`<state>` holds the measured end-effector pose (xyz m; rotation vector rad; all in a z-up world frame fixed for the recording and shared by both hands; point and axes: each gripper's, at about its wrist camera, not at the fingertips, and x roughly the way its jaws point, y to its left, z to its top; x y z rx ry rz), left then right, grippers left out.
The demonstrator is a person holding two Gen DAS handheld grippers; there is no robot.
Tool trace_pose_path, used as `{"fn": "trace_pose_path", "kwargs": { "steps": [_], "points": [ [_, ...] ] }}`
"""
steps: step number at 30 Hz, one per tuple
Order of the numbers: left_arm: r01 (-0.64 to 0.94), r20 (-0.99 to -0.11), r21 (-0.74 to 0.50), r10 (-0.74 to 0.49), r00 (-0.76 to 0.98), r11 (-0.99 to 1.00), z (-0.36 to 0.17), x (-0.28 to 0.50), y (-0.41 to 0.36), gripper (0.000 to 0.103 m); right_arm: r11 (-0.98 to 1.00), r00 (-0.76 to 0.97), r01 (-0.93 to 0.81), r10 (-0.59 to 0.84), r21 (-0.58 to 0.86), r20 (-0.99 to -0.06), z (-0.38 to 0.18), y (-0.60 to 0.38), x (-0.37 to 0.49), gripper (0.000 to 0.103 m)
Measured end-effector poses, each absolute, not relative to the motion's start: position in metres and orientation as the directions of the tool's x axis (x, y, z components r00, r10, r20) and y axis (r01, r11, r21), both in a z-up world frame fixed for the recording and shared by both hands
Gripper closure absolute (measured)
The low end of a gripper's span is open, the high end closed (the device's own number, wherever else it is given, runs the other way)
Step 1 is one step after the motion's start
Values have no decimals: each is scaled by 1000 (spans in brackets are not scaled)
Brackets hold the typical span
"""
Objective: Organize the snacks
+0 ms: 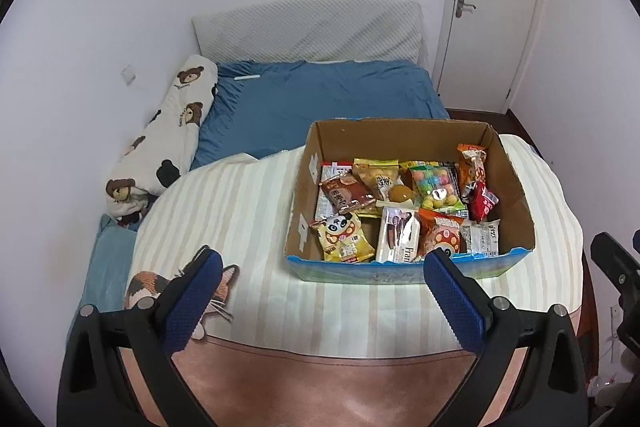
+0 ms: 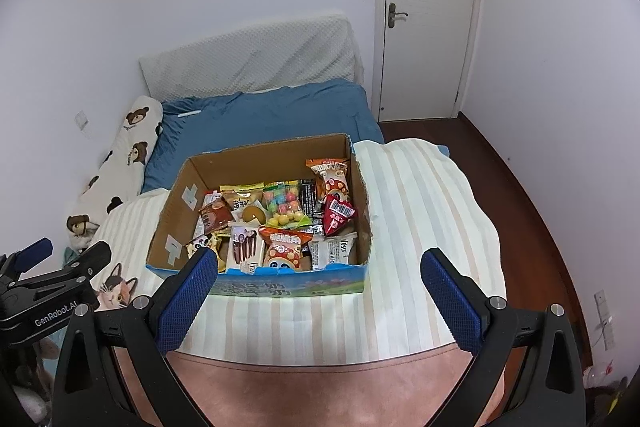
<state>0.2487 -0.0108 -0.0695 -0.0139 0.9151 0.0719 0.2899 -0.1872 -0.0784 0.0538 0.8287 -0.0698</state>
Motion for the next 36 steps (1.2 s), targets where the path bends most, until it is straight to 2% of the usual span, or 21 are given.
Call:
{"fn": "trace_pose_path", "kwargs": {
  "steps": [36],
  "points": [
    [-34,-797,-3,18,604,999,-69,251,-27,0,997,641,79,-37,19,-767,-94,-187,302,0]
  ]
}}
